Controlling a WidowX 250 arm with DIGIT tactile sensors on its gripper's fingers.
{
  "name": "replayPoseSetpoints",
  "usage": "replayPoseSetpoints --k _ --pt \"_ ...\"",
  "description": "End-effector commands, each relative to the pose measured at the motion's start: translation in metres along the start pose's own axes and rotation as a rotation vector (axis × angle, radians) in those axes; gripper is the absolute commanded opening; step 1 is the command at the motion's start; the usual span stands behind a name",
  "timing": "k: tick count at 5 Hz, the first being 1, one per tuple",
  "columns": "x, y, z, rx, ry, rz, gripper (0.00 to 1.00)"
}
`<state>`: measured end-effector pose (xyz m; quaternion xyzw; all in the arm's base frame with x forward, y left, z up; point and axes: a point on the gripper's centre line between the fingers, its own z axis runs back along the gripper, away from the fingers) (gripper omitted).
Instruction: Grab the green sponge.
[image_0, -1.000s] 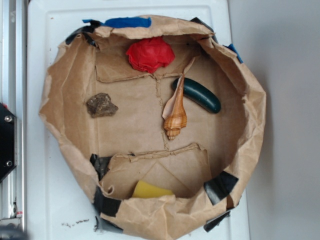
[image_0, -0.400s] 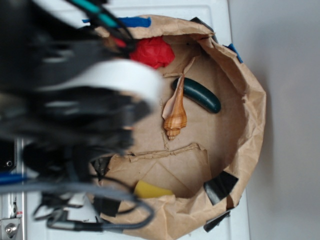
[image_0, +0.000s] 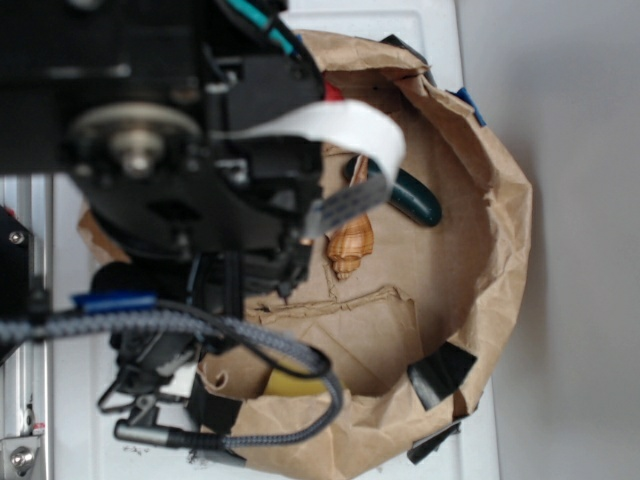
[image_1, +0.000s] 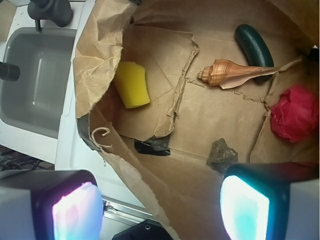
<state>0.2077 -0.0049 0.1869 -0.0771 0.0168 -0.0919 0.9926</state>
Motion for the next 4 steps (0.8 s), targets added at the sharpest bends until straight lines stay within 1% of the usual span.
replayPoseSetpoints --k 1,2,3,4 --pt "0.029 0.016 -0.006 0.040 -0.063 0.002 1.00" --pt "0.045 0.033 -0.012 0.008 -0.081 -0.004 1.00" --pt "0.046 0.047 -0.015 -0.052 -0.128 -0.082 1.00" --pt "0.053 0.057 -0.043 0.000 -0.199 -0.117 1.00"
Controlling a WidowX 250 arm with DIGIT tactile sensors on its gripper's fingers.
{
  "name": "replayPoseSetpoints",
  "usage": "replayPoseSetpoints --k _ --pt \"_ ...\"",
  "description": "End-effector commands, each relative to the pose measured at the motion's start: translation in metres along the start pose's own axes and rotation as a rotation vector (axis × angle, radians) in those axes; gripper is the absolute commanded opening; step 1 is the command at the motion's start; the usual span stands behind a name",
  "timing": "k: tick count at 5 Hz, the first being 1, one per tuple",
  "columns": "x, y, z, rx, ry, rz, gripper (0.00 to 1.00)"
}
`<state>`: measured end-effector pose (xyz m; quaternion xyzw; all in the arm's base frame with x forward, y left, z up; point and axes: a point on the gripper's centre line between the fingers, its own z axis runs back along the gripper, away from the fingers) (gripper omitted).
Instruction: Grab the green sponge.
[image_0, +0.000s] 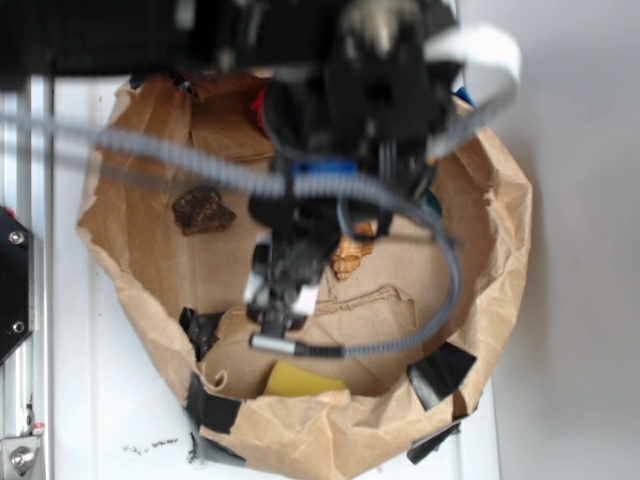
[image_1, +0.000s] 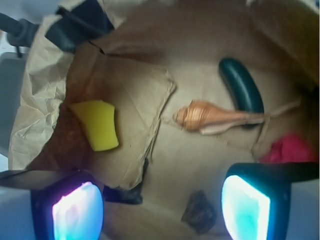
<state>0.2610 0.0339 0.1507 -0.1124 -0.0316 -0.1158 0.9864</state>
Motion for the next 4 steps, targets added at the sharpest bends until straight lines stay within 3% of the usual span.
replayPoseSetpoints --k 1,2,4 --pt "0.004 0.006 -0.046 0.028 -0.126 -0.122 1.00" --pt "-0.006 -0.015 -0.056 -0.019 -0.085 -0.114 1.00" --pt "-0.006 -0.015 -0.056 -0.019 -0.085 -0.114 1.00"
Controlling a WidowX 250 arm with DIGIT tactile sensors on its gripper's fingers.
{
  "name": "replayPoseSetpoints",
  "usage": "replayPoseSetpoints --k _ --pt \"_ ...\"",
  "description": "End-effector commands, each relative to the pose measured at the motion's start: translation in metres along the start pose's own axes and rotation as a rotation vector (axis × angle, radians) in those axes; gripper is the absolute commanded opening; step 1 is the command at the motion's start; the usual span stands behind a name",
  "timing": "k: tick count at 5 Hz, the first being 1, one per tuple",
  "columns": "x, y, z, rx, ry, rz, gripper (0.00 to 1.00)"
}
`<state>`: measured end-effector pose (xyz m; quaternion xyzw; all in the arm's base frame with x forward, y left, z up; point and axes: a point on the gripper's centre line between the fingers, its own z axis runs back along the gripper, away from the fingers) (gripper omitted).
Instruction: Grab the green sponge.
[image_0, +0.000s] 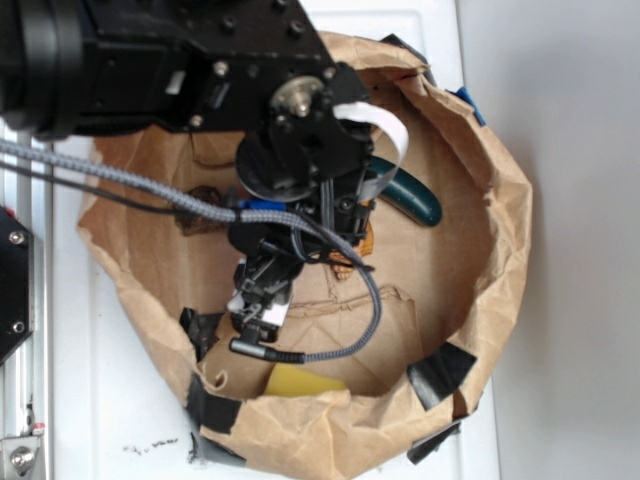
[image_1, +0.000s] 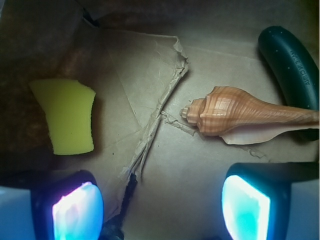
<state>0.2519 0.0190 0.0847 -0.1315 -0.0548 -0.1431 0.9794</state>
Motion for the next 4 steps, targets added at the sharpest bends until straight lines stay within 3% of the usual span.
replayPoseSetpoints --k 1,2,3,4 --pt "0.007 -0.013 0.010 0.016 -0.040 -0.055 1.00" --pt "0.007 -0.013 0.010 0.016 -0.040 -0.055 1.00" --pt "0.004 -0.021 -0.006 0.001 0.004 -0.125 1.00" --pt "0.010 -0.039 -0.009 0.008 0.002 -0.148 1.00"
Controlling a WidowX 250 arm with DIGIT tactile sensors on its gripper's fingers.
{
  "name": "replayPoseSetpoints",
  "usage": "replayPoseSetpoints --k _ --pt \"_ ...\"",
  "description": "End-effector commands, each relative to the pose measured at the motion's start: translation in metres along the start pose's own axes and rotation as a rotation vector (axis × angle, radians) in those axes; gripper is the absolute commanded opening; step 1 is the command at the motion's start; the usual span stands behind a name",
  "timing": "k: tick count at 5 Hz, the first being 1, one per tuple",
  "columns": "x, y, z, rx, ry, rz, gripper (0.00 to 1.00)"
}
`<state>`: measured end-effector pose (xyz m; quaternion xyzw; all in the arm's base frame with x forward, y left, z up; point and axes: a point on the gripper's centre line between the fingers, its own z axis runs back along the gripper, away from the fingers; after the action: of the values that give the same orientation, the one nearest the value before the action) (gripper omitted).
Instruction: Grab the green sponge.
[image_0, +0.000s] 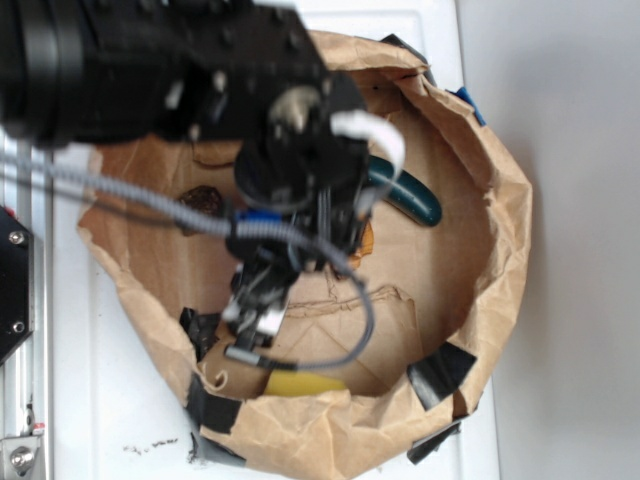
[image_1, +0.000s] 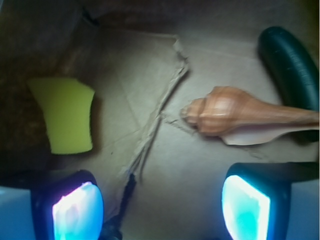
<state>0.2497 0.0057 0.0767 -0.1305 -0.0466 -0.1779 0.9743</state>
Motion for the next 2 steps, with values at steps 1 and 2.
replayPoseSetpoints --k 1,2 --pt "0.017 -0.036 0.006 0.003 -0.036 -0.100 1.00" --pt "0.029 -0.037 0.004 -0.011 -0.100 -0.110 1.00"
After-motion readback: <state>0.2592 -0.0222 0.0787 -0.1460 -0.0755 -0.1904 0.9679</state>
